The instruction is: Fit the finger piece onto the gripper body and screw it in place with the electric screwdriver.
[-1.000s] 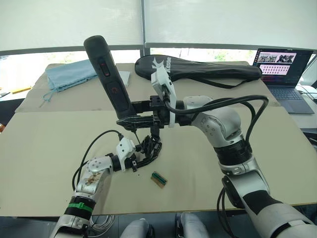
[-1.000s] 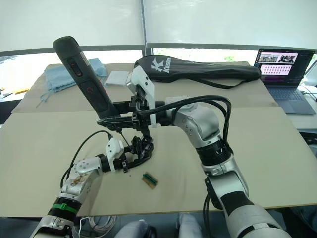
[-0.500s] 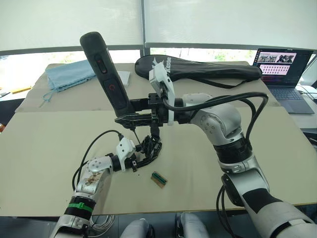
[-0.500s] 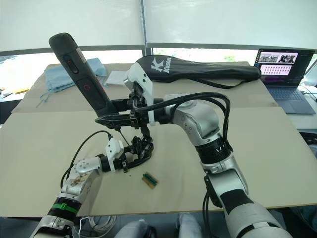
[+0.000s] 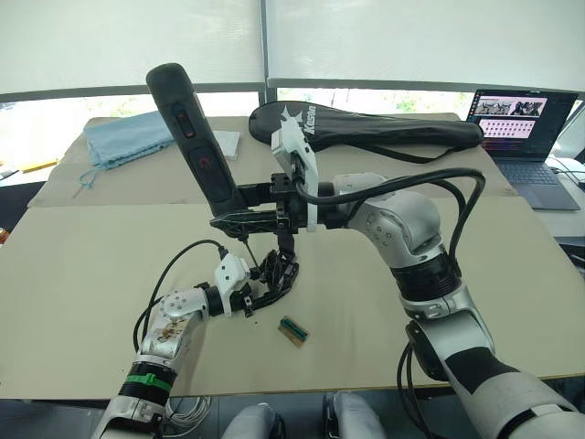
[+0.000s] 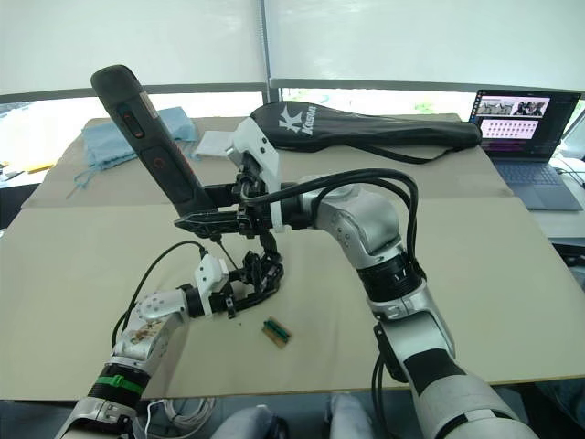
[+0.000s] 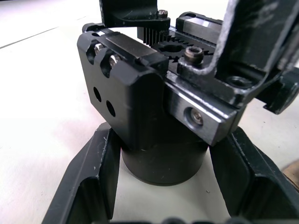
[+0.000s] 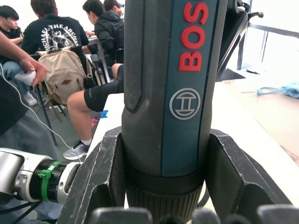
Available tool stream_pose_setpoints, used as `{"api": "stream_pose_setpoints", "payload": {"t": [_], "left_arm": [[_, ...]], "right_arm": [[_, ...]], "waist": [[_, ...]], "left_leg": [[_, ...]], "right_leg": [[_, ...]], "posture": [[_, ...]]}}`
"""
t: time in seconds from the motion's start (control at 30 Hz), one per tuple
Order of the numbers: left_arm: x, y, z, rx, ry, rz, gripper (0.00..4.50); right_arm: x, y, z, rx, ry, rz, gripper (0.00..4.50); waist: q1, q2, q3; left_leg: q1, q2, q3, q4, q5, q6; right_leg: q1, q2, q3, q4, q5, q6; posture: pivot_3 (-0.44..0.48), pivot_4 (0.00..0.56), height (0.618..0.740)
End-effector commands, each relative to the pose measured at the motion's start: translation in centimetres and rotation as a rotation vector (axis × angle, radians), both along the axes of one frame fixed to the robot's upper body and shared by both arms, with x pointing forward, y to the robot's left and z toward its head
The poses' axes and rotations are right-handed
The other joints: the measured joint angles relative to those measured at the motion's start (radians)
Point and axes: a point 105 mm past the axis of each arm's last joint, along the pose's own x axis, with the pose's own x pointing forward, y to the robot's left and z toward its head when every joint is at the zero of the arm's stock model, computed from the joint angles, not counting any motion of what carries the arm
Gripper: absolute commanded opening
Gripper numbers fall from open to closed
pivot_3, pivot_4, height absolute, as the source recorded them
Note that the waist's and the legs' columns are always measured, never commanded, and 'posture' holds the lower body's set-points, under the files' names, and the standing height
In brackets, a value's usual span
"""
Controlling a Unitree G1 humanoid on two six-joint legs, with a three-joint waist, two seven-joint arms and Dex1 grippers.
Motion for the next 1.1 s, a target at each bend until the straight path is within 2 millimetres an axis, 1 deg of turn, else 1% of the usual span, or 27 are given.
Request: {"api": "stream_pose_setpoints", "payload": {"t": [0.03, 1.1], "left_arm": [[-1.06, -0.05, -2.61, 0.042, 0.114, -0.016, 2.27], [-1.11, -0.10, -2.55, 0.041, 0.111, -0.016, 2.27]], "right_arm": [[-0.80, 0.30, 2.06, 0.041, -0.086, 0.032, 1.94], [-0.58, 0.45, 1.58, 0.031, -0.110, 0.024, 1.94]], "waist": [[0.000, 0.000, 0.000], [0.000, 0.000, 0.000]], "left_leg": [[0.000, 0.000, 0.000, 0.000, 0.000, 0.000], [0.000, 0.000, 0.000, 0.000, 0.000, 0.000]], "right_leg": [[0.000, 0.000, 0.000, 0.000, 0.000, 0.000], [0.000, 0.000, 0.000, 0.000, 0.000, 0.000]], "posture": [[0.000, 0.150, 0.740], [0.000, 0.150, 0.740]]}}
